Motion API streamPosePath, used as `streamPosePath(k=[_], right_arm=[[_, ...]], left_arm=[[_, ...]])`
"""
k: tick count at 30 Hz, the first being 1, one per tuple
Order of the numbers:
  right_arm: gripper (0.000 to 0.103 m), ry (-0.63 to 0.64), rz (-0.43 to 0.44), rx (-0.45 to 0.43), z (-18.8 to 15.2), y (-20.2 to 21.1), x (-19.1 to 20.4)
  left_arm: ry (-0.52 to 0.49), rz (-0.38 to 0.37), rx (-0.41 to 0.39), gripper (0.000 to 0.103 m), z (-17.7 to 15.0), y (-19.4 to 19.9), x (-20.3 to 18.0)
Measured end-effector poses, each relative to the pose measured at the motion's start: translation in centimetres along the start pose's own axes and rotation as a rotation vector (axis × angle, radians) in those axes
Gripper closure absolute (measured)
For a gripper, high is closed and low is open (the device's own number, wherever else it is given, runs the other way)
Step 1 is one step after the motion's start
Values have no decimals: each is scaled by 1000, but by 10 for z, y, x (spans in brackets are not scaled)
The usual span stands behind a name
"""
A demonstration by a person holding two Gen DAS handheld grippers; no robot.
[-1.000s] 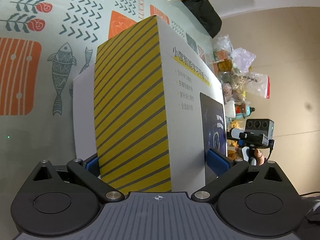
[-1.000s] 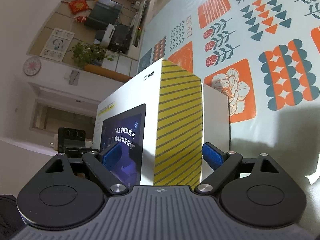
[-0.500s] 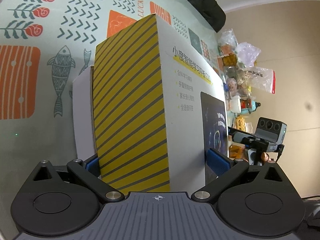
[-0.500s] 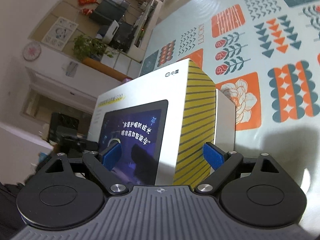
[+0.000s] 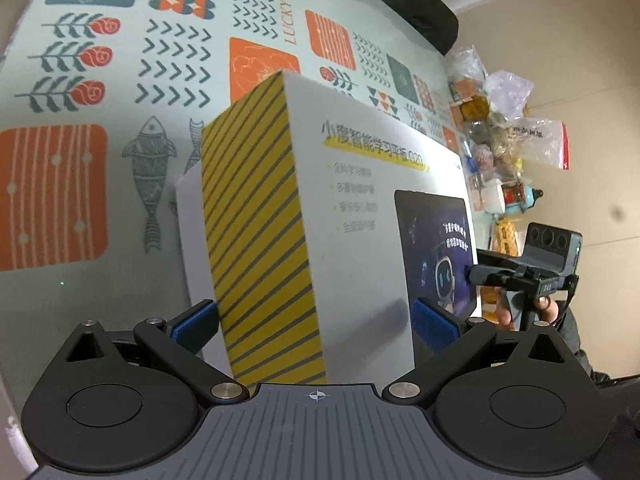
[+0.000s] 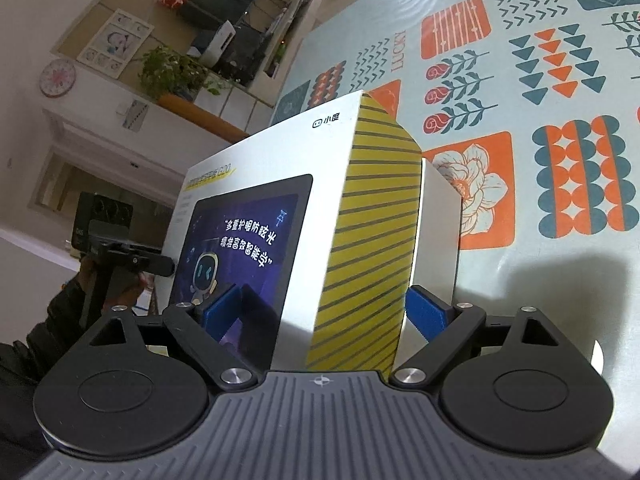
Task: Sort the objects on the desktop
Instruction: 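Lower the tablet box flat onto the tablecloth with both tools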
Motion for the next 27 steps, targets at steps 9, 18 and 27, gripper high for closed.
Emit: streamPosePath(k=[9,18,27], right_arm=[[0,-13,11,13,0,1,-3],[0,51,-53,15,1,0,17],[0,181,-147,-5,-5,11,58]], left_arm=[[-41,30,22,0,-1,0,-3],[-89,45,34,0,-3,-3,-13],[-131,108,67,0,-9,-10,-25]])
Point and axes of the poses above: each gripper's, at about its wrist camera, not at the fingertips, and y roughly against the way its jaws point, x to its left, z to its top, the point moved 2 cm from there along -y, roughly the way its jaws point, and after that the axes turned 3 degrees about z, right-handed, at the moved point
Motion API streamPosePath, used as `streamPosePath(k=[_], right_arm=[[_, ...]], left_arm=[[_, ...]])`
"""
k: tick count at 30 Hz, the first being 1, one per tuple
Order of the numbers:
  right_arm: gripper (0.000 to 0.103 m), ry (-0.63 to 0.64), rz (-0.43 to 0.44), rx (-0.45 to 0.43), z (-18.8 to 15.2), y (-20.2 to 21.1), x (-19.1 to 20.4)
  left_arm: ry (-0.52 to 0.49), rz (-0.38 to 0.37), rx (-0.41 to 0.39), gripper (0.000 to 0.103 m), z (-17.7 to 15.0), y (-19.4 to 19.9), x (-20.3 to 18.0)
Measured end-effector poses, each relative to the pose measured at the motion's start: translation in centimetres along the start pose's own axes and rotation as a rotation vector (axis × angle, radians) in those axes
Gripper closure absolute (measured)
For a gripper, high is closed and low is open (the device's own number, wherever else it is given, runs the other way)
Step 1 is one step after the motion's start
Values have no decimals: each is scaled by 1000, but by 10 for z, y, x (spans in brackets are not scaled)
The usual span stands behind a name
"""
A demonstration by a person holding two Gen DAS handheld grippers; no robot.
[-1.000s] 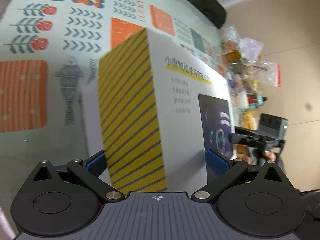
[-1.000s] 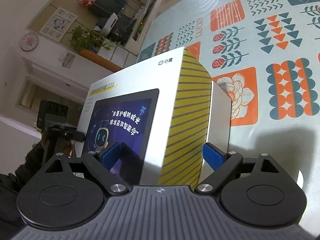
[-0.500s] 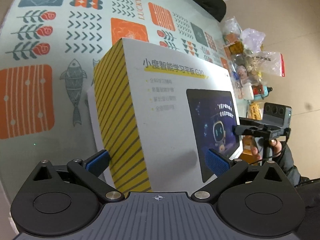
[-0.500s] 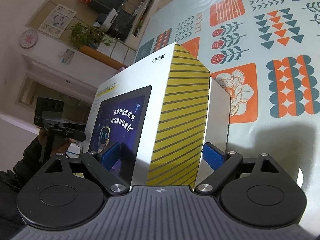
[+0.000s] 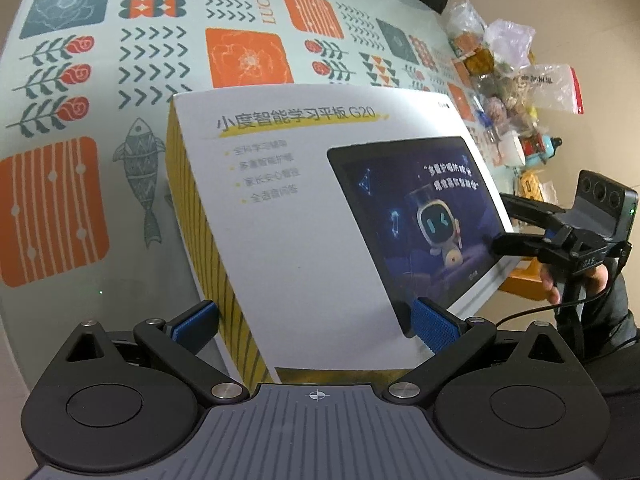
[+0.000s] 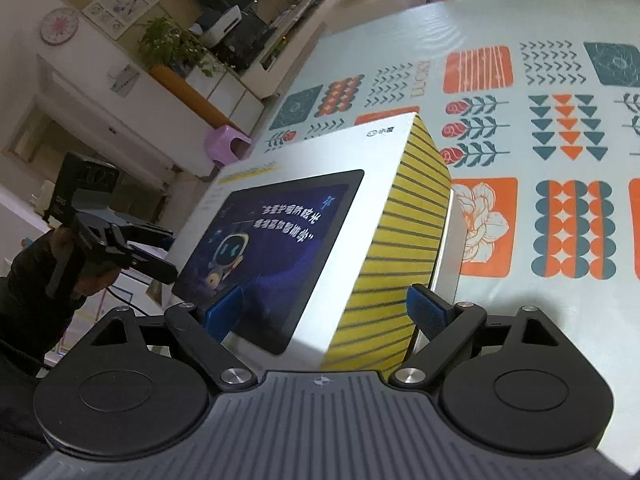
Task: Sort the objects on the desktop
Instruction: 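Lower the tablet box flat onto the tablecloth with both tools, then open both tools to release the tablet box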
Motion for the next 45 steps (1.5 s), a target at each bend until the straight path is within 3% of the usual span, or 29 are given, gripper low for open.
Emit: streamPosePath(k=[9,17,19,23,25,28,31,37,42,45], right_arm=[[0,-29,-40,16,-18,-3,-7],[0,-103,-58,-59,-17,-5,-24],[0,-79,-140,-91,-14,-3,-23],[0,21,-385,-153,-10,1,-7],[0,73,-483,-154,-10,-4,2],[0,101,-519,-135,-15,-21,9],[0,73,-522,-121,-15,-30,7],[0,78,-575,-74,-13,-32,2],[0,41,-554,-49,-16,-32,-8],[0,26,-544,-51,-18,-33,-11]], left_arm=[[-8,26,14,0,-6,-11,-8],[19,22,0,0,-5,-11,-6],[26,88,-56,0,-5,-1,-11],[41,303,-246,0,-8,30,-42],[21,349,-331,0,-9,33,-68],[2,450,-387,0,-12,14,-101],[-25,531,-388,0,-16,-15,-115],[109,421,-340,0,-18,-43,-98],[135,438,-345,0,-19,-50,-93],[104,503,-327,0,-19,-57,-102]])
Point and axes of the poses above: each gripper's, at about its wrist camera, not at the fingertips, and y roughly against the way its jaws point, x to its left, z to its top, the point moved 2 cm from there along -y, roughly the way its jaws point, and after that the axes turned 3 degrees about z, right-handed, at the moved point
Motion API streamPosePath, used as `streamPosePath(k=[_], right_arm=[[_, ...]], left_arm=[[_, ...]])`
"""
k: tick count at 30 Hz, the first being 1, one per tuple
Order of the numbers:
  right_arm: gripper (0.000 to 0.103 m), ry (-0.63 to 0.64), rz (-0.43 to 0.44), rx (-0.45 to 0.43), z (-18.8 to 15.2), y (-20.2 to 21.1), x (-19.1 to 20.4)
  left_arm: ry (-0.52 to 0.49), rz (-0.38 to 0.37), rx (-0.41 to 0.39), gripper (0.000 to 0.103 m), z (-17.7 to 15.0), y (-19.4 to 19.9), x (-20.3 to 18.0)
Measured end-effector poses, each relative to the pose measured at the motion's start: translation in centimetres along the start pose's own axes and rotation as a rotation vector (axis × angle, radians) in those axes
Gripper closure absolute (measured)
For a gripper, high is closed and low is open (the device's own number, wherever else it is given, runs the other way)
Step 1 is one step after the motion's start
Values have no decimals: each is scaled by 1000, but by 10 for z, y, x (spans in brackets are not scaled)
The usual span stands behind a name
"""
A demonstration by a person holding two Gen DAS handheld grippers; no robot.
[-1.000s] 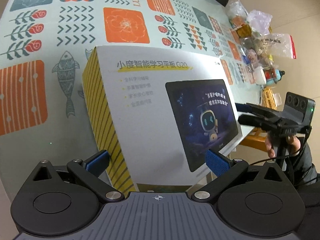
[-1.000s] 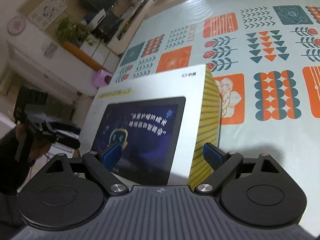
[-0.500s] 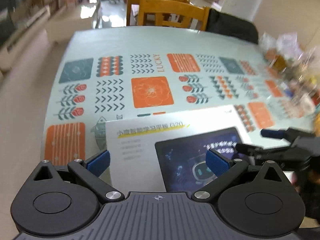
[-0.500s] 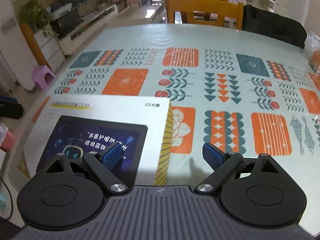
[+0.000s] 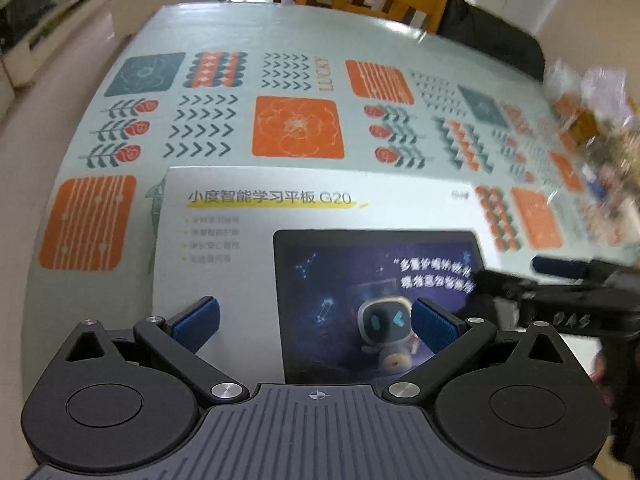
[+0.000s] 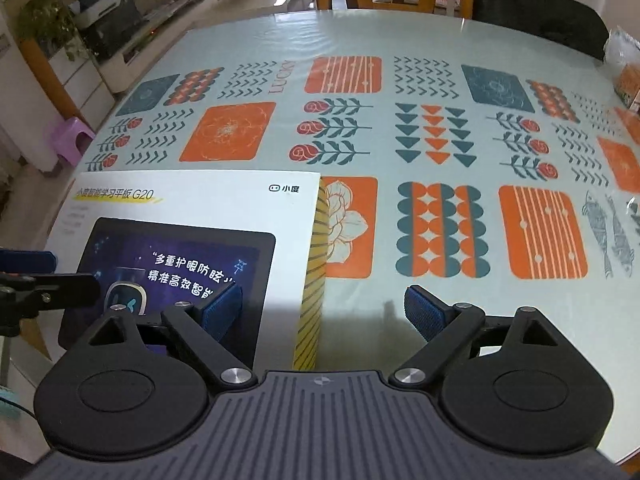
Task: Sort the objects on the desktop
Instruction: 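Open both tools to release the tablet box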
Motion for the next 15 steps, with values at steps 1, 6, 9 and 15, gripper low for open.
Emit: streamPosePath(k=[1,6,9,15], right_arm=[[0,-2,4,0,0,-1,-1],[0,4,-2,-11,-3,0,0],[0,12,-18,-27,-6,2,3],[0,-2,-23,-45,-9,3,2]], left_arm=[[-28,30,1,0,-1,-2,-5],[-61,100,-21,0,-7,-8,-16],[-46,84,-15,0,-5,-8,-12],[-89,125,-42,0,-13,-10,-20]])
Point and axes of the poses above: each gripper's, at about its wrist camera, not at the fingertips, and y roughly against the way its jaws point, x to its left, z to its top, the point moved 2 cm from there along -y, roughly the way its jaws point, and after that the axes turned 3 degrees about z, right-handed, at the moved point
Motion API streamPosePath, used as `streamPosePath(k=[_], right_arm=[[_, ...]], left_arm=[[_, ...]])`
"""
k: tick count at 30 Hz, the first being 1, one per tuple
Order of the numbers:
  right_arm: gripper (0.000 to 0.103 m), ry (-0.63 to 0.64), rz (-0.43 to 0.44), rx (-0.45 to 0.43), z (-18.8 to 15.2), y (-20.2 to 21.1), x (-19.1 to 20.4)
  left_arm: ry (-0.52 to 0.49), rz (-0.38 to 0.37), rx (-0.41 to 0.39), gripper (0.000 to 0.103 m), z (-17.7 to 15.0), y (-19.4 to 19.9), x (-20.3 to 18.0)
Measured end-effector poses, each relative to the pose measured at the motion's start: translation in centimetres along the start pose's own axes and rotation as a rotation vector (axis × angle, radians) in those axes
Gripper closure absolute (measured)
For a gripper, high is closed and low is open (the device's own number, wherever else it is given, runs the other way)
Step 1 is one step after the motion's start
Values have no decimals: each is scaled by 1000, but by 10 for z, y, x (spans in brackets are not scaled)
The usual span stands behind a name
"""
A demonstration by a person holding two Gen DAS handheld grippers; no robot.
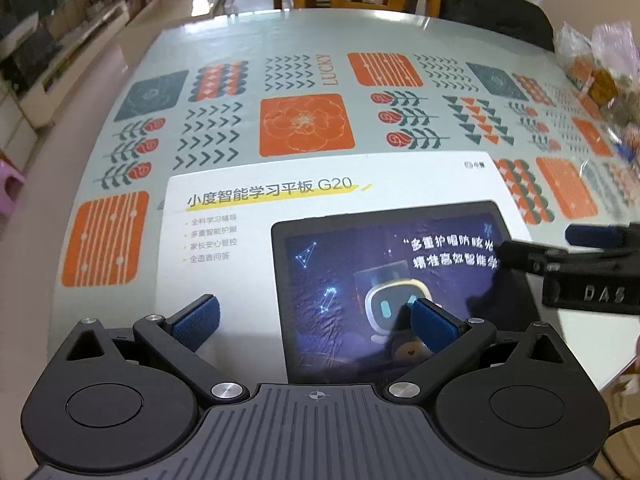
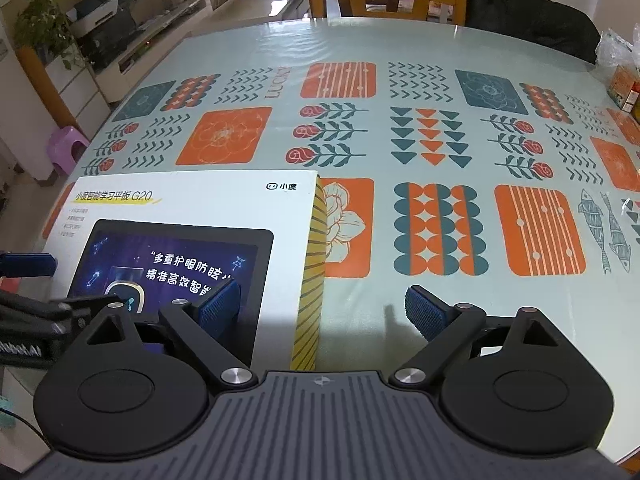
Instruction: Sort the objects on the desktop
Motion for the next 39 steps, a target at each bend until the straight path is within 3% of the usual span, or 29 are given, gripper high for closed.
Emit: streamPosePath(k=[5,9,12,13,16,19,26,32,35,39], right_arm=[[0,-10,1,-12,-2,0,-1],[0,-17,-22,-11,0,4,6],[0,-112,100,-54,4,19,8],[0,-149,142,-74,6,25,9],[0,-209,268,-108,13,33,15],[0,-169,297,-88,18,20,29],[0,-74,249,-13,22,-1,54],[0,27,178,-42,11,-1,71],[0,-102,242,-31,13,6,58],[0,-175,198,-58,15,33,42]], left_arm=[[38,1,-27,0,-1,1,1],[130,-60,-27,0,0,6,16],[215,-41,-14,0,-8,12,31],[229,-5,-8,0,-12,12,36],[190,23,-29,0,-22,14,35],[130,-5,-50,0,-26,16,25],[64,7,-59,0,-27,13,10],[41,26,-47,0,-28,13,7],[62,88,-33,0,-26,19,8],[-13,206,-74,0,-19,41,0]])
Point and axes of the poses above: each gripper's, at about its wrist camera, not at the fingertips, and y roughly against the way its jaws point, x to its left, z to its top, the point moved 2 cm from there along -y, roughly the way its jaws point, and after that the axes turned 3 degrees about z, right-handed, at the moved point
